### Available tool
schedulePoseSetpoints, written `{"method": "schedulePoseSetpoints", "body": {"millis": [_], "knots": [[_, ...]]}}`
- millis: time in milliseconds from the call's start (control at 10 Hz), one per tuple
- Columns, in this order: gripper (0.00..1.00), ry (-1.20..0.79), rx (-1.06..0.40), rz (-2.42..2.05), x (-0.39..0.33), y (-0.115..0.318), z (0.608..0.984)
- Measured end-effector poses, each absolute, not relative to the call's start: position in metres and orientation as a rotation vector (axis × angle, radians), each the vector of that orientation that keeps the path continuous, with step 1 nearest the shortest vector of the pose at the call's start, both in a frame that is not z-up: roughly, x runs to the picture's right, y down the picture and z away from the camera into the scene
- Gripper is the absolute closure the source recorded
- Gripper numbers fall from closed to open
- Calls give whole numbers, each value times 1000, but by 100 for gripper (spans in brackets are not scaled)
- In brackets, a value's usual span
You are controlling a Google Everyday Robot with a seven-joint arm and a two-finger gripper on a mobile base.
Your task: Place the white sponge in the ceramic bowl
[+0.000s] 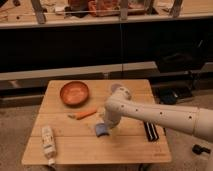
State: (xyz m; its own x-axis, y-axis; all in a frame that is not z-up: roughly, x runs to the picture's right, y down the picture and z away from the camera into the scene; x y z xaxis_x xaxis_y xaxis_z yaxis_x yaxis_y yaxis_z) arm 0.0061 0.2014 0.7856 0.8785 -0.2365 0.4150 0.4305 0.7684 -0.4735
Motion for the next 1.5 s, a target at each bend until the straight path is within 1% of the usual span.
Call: {"method": "schedulePoseSetpoints", "body": {"millis": [1500], "knots": [[20,-389,-584,-371,-16,207,816]]}}
